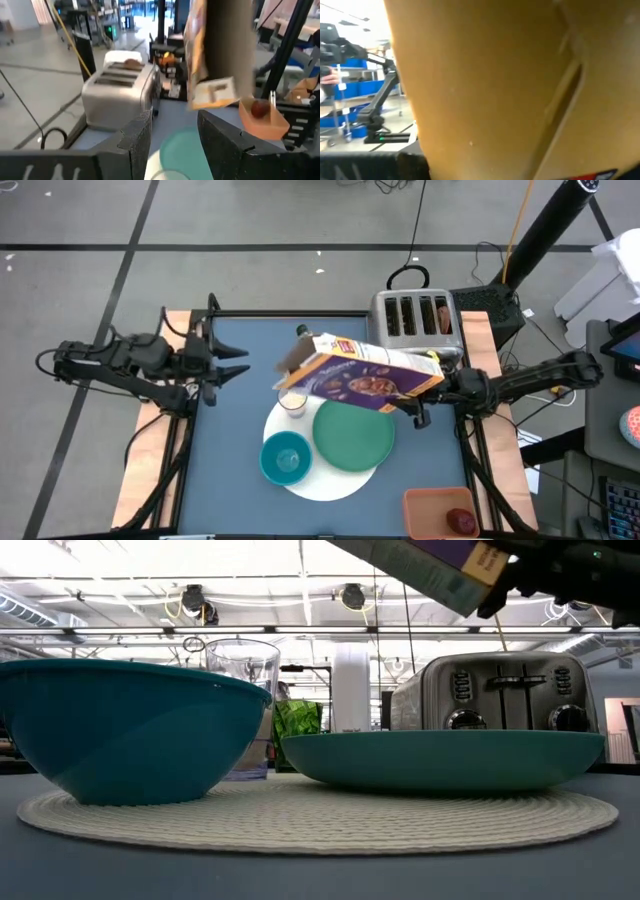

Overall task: Arrange a breakfast setting
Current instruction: Pour the cereal into the blue bowl from the cereal box

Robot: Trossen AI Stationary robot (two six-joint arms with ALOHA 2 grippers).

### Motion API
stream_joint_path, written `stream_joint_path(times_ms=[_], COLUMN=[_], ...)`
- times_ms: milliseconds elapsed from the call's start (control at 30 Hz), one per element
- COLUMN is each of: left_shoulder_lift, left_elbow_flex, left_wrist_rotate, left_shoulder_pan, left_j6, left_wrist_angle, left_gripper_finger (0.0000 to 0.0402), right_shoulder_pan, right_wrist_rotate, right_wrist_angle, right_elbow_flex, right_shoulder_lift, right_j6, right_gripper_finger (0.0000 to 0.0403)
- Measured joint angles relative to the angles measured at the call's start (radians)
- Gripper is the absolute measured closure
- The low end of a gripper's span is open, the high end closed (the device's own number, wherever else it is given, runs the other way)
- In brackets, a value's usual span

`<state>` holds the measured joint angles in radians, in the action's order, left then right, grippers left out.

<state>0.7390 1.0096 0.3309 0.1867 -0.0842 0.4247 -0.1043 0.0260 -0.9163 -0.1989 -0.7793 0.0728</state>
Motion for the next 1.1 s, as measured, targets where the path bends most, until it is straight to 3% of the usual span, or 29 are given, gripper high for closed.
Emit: stream_joint_path(times_ms=[467,733,1100], left_shoulder_lift=[0.014,0.015,0.014], left_elbow_flex=[-0.001,-0.001,-0.001], left_wrist_rotate=[0.01,0.011,0.011], left_shoulder_pan=[0.0,0.0,0.0], left_j6=[-0.047,-0.073,-0.087], left_wrist_angle=[0.086,0.107,0.126], left_gripper_finger=[0.0234,0.0234,0.0234], right_shoulder_pan=[0.0,0.0,0.0], right_wrist_rotate=[-0.142,-0.162,-0.253], right_wrist_angle=[0.249,0.562,0.65], right_elbow_flex=[-0.021,-0.159,-0.182], right_shoulder_lift=[0.115,0.119,0.119], right_j6=[0.124,0.093,0.115], right_gripper_finger=[0.0195,0.0195,0.0195])
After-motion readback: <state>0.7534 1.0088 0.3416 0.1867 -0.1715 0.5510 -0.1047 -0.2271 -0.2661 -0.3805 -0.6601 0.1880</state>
